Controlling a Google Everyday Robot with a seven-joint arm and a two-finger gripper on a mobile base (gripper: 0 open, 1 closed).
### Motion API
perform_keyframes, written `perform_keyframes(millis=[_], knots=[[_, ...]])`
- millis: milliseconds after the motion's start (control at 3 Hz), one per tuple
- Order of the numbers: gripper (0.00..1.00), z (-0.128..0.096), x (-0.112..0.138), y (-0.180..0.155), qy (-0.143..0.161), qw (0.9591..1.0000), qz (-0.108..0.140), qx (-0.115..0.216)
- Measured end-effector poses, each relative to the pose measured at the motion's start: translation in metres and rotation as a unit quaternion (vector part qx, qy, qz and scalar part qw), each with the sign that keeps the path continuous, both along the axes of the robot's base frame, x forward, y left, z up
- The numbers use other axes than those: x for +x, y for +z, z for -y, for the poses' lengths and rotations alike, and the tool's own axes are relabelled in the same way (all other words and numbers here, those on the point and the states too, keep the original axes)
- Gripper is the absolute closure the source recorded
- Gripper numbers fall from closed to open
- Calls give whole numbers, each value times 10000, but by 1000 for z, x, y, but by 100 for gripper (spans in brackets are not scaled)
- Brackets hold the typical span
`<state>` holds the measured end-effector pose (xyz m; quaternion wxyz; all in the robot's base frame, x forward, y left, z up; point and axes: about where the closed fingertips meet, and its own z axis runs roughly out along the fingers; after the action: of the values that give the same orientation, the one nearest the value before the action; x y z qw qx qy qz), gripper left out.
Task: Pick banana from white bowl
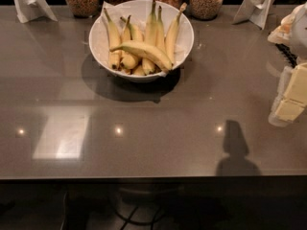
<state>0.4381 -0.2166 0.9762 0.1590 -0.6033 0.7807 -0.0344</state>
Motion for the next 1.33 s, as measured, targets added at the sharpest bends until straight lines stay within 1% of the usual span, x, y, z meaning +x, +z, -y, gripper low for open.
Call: perform_keyframes(millis=[333,667,1000,1333], knots=[[0,0,0,0,1,10000,2,2],[0,-42,21,5,125,9989,282,340],[0,-100,59,5,133,9945,543,880],[0,-142,96,-2,39,9887,497,1416]])
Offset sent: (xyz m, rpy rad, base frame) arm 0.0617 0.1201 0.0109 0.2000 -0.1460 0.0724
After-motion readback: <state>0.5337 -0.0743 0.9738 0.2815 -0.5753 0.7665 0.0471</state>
